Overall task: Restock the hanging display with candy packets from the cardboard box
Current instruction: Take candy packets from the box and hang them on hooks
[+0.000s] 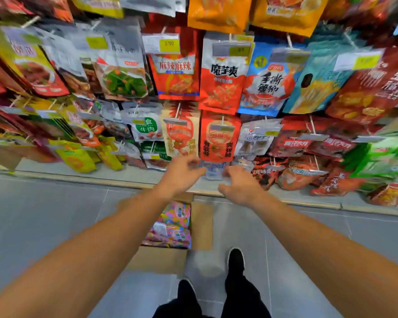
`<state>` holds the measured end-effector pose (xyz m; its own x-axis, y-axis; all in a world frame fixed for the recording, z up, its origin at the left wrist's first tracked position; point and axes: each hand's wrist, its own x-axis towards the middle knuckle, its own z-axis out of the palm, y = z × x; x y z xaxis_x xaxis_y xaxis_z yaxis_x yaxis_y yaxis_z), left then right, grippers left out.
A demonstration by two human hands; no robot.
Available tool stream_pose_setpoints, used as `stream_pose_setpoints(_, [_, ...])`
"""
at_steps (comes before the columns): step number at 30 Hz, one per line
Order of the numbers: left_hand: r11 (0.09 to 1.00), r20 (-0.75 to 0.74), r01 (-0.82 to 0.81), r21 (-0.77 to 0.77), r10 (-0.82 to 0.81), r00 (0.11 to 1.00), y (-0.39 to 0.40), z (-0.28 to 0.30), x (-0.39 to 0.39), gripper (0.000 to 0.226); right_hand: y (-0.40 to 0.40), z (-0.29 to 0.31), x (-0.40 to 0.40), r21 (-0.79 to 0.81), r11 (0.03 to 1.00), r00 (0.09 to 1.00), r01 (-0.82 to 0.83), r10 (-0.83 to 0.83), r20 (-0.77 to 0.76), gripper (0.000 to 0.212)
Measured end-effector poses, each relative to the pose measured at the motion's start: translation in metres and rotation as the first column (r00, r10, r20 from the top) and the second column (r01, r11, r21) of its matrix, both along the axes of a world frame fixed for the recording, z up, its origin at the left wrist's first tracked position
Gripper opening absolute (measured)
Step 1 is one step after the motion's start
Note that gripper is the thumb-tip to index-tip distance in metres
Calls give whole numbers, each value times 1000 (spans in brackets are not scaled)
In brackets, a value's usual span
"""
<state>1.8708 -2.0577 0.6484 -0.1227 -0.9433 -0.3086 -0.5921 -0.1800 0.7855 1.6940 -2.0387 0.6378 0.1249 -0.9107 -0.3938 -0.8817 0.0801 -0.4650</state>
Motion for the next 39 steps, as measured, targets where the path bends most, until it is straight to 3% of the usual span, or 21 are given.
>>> stream_pose_setpoints(4, [988, 78, -95, 125, 86, 993, 20, -44, 47, 37, 14, -42, 24, 144, 987, 996, -77, 84, -44, 50])
stream_pose_setpoints(9, [952, 139, -215, 215, 188, 972, 31, -96, 87, 9, 7, -85, 49, 234, 961, 989, -147, 151, 1, 48])
stream_pose_setpoints(13, [914, 210, -278, 296, 222, 952, 36, -141, 106, 23, -5, -123, 64, 295, 928, 974, -226, 223, 46, 41])
stream_pose_setpoints(16, [880, 211, -319, 352, 257, 943, 42, -172, 115, 17, -11, -148, 72, 335, 907, 966, -255, 252, 53, 40])
stream_pose_setpoints(18, [867, 220, -327, 375, 260, 940, 44, -193, 123, 25, -13, -171, 81, 379, 887, 962, -265, 272, 34, 40])
stream_pose_setpoints(22, [865, 296, -278, 418, 160, 942, 42, -232, 142, 34, -15, -213, 95, 452, 857, 961, -246, 276, 0, 43])
stream_pose_setpoints(30, [850, 241, -256, 460, 158, 958, 22, -332, 183, 31, -21, -315, 139, 515, 849, 984, -118, 169, -53, 38])
stream_pose_setpoints(39, [892, 259, -103, 440, -16, 966, 12, -468, 213, 33, -22, -458, 181, 542, 840, 982, -26, 122, -142, 51])
